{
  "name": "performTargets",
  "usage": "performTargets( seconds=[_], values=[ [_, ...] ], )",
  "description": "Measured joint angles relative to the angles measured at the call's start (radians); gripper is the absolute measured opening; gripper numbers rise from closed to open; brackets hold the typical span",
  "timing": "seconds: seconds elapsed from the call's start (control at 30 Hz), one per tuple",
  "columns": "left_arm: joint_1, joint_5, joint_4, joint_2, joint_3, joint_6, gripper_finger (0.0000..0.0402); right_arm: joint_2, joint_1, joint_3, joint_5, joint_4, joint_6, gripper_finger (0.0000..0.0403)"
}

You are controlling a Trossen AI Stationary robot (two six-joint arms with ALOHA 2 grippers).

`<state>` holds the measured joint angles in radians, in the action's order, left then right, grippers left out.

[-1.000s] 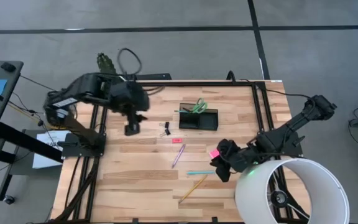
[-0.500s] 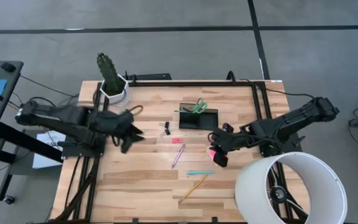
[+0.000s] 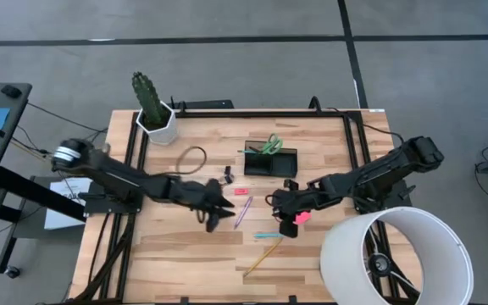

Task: Pick and place office supplies into organizer
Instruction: Put the blue pen into the black desk organizer

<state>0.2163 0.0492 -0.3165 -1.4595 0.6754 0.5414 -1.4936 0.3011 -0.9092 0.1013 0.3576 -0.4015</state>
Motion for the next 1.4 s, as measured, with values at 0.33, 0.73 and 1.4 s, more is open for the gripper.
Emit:
performTargets(
  seconds=[0.33,0.73,1.4],
  values=[
    [0.062,-0.027,-0.079,-0.42,0.28,-0.198,0.0144,0.049,-0.03,0.0,0.002,0.0,-0.07,0.0082],
    [0.11,0.115,0.11,-0.563,0.398,-0.208,0.0144,0.095,-0.042,-0.003,0.057,-0.014,-0.123,0.0082],
    [0.146,0.183,0.12,-0.585,0.4,-0.268,0.0139,0.095,-0.042,-0.002,0.057,-0.011,-0.123,0.0082]
  ],
)
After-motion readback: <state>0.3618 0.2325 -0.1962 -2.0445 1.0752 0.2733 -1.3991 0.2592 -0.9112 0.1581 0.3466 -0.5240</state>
